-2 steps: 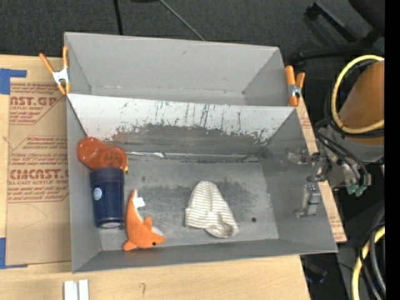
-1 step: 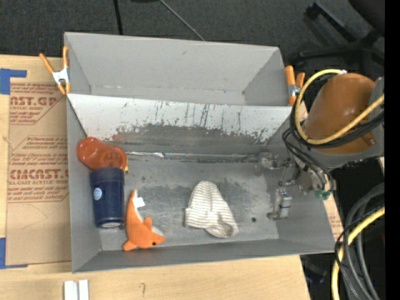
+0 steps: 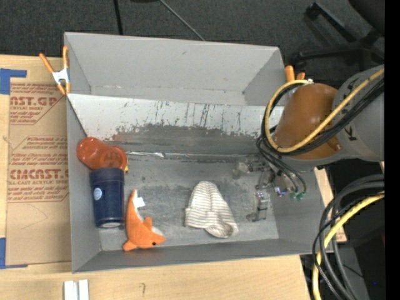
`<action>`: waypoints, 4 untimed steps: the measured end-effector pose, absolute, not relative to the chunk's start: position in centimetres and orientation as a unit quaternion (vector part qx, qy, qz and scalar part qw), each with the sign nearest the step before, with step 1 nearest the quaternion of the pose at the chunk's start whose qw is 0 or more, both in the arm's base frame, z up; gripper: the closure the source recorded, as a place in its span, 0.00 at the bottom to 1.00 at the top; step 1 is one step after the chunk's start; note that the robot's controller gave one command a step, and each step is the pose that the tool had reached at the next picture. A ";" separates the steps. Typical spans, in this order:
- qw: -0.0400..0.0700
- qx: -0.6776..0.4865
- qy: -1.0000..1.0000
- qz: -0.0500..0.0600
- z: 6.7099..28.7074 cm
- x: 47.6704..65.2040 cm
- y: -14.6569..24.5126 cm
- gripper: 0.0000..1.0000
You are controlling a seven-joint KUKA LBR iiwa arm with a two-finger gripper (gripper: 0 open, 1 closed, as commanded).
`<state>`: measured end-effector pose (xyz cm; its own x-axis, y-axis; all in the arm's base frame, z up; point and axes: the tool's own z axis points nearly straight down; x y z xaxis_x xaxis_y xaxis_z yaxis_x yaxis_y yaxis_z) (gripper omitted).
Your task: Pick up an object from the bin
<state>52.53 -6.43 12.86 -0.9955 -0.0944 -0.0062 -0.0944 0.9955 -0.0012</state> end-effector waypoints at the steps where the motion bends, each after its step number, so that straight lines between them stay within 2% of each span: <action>1: 0.000 -0.031 1.000 0.001 9.1 54.2 -5.0 0.00; 2: 0.001 -0.023 1.000 0.000 7.7 51.7 -3.7 0.00; 3: 0.000 -0.106 0.994 0.000 7.2 51.3 -1.3 0.00; 4: 0.000 0.012 1.000 0.000 7.0 50.5 2.6 1.00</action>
Offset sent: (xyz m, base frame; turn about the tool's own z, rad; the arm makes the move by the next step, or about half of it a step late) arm -0.0278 0.0342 -0.0586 0.0146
